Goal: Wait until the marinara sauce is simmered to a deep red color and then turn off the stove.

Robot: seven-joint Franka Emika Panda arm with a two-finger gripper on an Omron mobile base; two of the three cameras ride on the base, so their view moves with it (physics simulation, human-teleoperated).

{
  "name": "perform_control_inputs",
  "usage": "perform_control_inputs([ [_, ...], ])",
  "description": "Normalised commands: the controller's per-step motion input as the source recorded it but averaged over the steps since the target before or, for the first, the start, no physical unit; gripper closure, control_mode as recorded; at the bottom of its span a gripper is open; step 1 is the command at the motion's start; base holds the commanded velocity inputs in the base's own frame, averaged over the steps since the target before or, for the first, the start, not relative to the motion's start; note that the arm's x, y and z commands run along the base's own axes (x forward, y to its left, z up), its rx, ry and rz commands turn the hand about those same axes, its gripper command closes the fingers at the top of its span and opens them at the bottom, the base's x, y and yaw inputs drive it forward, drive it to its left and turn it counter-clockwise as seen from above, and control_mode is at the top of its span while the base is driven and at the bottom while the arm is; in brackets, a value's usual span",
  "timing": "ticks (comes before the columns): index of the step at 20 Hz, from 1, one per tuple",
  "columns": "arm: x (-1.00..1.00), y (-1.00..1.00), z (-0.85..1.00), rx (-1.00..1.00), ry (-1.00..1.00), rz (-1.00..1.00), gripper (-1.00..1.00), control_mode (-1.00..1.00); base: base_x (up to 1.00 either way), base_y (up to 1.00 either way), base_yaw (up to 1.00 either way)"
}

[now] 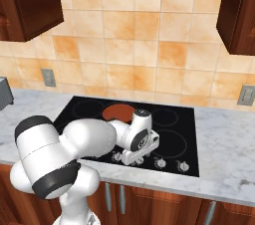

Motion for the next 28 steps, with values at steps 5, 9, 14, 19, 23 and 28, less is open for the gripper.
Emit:
perform_control_inputs([
  [5, 0.0, 0.0, 0.0, 0.0, 0.0, 0.0, -1.0, -1.0, 0.0, 0.0, 0.0],
  [9, 0.0, 0.0, 0.0, 0.0, 0.0, 0.0, -1.0, -1.0, 0.0, 0.0, 0.0],
  [14, -0.01, 0.0, 0.0, 0.0, 0.0, 0.0, -1.0, -1.0, 0.0, 0.0, 0.0],
  [19, -0.06, 0.0, 0.0, 0.0, 0.0, 0.0, -1.0, -1.0, 0.0, 0.0, 0.0],
  [23, -0.04, 0.0, 0.0, 0.0, 0.0, 0.0, -1.0, -1.0, 0.0, 0.0, 0.0],
  [28, 0.0, 0.0, 0.0, 0.0, 0.0, 0.0, -1.0, -1.0, 0.0, 0.0, 0.0],
])
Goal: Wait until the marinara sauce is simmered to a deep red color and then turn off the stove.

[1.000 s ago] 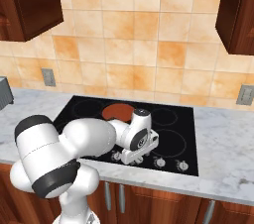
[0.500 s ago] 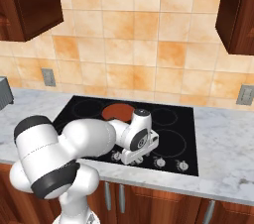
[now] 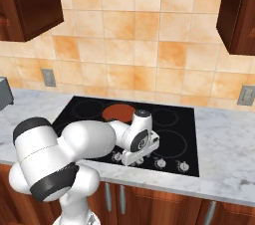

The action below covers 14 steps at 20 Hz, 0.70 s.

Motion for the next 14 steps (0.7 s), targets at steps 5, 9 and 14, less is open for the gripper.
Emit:
perform_control_inputs([
  [5, 0.0, 0.0, 0.0, 0.0, 0.0, 0.0, -1.0, -1.0, 0.0, 0.0, 0.0],
  [9, 0.0, 0.0, 0.0, 0.0, 0.0, 0.0, -1.0, -1.0, 0.0, 0.0, 0.0],
  [14, 0.0, 0.0, 0.0, 0.0, 0.0, 0.0, -1.0, -1.0, 0.0, 0.0, 0.0],
])
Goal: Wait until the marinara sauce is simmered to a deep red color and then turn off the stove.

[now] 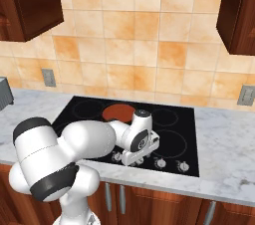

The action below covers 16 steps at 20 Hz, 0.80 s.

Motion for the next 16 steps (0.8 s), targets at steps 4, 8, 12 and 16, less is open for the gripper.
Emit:
perform_control_inputs([
  [4, 0.0, 0.0, 0.0, 0.0, 0.0, 0.0, -1.0, -1.0, 0.0, 0.0, 0.0],
  [8, 0.0, 0.0, 0.0, 0.0, 0.0, 0.0, -1.0, -1.0, 0.0, 0.0, 0.0],
  [12, 0.0, 0.0, 0.0, 0.0, 0.0, 0.0, -1.0, -1.0, 0.0, 0.0, 0.0],
  [16, 0.0, 0.0, 0.0, 0.0, 0.0, 0.0, -1.0, -1.0, 0.0, 0.0, 0.0],
])
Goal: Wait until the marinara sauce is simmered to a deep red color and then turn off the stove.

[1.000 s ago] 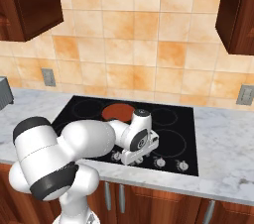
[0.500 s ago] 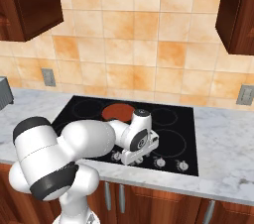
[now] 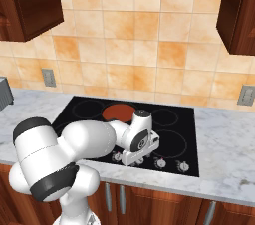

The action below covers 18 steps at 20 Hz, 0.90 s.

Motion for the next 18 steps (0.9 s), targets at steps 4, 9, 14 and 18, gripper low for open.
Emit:
perform_control_inputs([
  [4, 0.0, 0.0, 0.0, 0.0, 0.0, 0.0, -1.0, -1.0, 0.0, 0.0, 0.0],
  [9, 0.0, 0.0, 0.0, 0.0, 0.0, 0.0, -1.0, -1.0, 0.0, 0.0, 0.0],
  [14, 0.0, 0.0, 0.0, 0.0, 0.0, 0.0, -1.0, -1.0, 0.0, 0.0, 0.0],
  [18, 0.0, 0.0, 0.0, 0.0, 0.0, 0.0, -1.0, -1.0, 0.0, 0.0, 0.0],
])
